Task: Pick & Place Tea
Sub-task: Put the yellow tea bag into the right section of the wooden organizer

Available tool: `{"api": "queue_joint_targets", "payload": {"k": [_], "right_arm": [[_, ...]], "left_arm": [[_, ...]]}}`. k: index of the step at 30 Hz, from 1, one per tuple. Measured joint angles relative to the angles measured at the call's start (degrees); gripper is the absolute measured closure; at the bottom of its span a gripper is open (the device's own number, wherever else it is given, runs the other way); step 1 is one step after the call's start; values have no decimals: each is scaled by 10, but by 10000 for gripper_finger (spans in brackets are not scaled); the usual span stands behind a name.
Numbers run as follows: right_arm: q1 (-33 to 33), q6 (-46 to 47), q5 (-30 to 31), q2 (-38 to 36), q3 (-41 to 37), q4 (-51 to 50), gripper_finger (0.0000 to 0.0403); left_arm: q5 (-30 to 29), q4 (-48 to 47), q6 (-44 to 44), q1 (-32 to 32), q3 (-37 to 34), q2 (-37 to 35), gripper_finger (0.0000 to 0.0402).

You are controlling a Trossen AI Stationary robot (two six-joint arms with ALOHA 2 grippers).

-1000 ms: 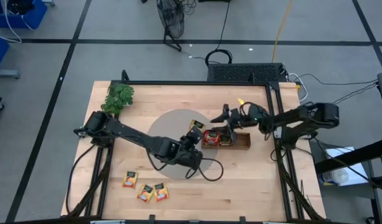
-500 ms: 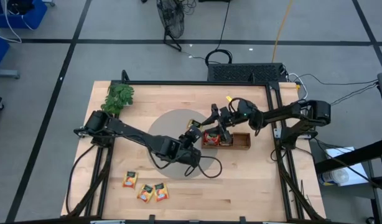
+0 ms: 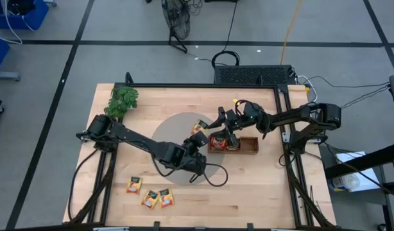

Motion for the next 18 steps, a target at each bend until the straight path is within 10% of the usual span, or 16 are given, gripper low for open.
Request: {"api": "queue_joint_targets", "payload": {"k": [18], "right_arm": [[-18,8,-1,0,0,0,242]], "left_arm": [[-28,-7,-9,-30,0,0,392]]}}
